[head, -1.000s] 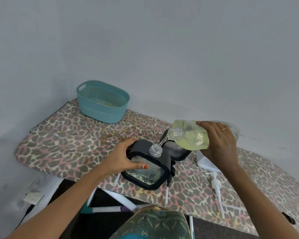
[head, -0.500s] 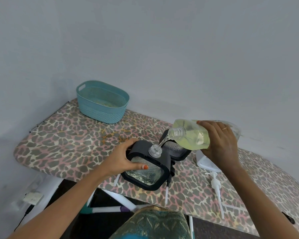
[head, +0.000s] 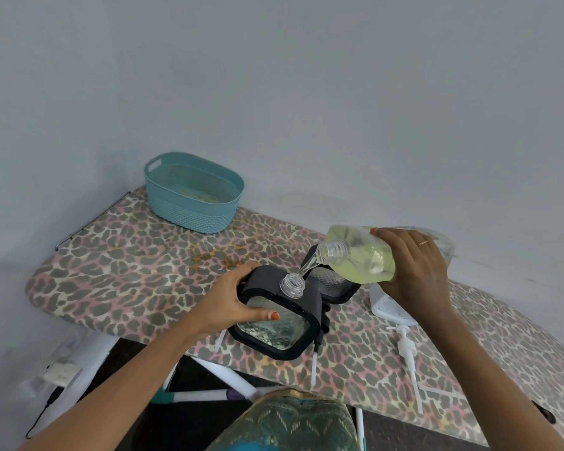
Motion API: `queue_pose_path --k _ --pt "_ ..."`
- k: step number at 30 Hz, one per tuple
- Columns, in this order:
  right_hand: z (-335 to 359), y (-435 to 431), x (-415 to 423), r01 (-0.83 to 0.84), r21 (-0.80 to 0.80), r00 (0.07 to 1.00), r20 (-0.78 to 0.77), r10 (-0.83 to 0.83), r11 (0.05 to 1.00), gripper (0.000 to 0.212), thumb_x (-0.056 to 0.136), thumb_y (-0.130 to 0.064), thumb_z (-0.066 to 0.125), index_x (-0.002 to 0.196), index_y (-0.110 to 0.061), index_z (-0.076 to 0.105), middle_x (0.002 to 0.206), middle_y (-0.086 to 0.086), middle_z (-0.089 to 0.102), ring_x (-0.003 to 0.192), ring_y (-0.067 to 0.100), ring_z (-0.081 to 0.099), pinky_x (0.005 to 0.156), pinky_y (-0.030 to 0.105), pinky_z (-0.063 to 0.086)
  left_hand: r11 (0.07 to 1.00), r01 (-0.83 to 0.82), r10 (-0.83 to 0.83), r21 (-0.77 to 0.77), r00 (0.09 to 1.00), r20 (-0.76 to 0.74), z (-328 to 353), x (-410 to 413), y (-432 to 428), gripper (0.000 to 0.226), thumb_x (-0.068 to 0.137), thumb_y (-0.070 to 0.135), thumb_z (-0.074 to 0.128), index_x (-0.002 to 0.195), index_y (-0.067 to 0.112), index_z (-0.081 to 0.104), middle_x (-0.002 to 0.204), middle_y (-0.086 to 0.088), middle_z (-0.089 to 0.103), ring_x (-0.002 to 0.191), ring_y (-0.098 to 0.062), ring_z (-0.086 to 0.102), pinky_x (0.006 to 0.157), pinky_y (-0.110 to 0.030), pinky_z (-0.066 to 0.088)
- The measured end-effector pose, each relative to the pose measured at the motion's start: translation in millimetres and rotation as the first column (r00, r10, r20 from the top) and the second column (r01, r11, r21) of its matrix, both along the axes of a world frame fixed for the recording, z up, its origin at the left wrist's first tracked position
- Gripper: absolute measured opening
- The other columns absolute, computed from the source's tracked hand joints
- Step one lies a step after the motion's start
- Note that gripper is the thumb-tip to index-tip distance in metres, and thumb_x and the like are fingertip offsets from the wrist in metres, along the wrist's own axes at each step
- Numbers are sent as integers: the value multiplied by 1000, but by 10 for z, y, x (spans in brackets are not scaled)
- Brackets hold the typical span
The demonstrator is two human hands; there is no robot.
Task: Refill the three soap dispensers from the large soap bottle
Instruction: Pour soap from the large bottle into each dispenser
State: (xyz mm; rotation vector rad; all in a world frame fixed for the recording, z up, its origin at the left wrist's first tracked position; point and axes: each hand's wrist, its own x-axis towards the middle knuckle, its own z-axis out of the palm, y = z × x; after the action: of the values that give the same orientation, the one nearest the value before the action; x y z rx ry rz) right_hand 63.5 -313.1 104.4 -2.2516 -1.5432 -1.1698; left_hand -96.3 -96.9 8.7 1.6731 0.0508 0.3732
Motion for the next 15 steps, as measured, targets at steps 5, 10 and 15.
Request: queue_pose_path --k 5,10,15 --pt "8 -5 0 0 -5 1000 -8 0 1000 79 40 5 84 108 -10 47 93 14 70 89 21 46 73 30 34 1000 -3 3 1 1000 -3 0 -4 -2 74 41 62 80 103 28 57 98 2 69 94 -8 65 78 -15 51" --pt "2 -11 3 4 -3 1000 -3 -4 1000 80 39 5 85 108 -10 47 92 14 70 89 22 46 74 30 34 1000 5 -5 -3 1000 -7 16 -11 -12 73 42 60 81 104 29 57 104 12 66 94 -6 65 77 -13 50" --pt "2 -10 4 3 1 1000 0 -3 1000 78 41 5 85 108 -10 47 92 14 70 88 22 46 73 30 34 1000 0 0 2 1000 -10 22 -21 -10 73 42 61 80 104 28 57 103 12 67 94 -6 65 78 -14 51"
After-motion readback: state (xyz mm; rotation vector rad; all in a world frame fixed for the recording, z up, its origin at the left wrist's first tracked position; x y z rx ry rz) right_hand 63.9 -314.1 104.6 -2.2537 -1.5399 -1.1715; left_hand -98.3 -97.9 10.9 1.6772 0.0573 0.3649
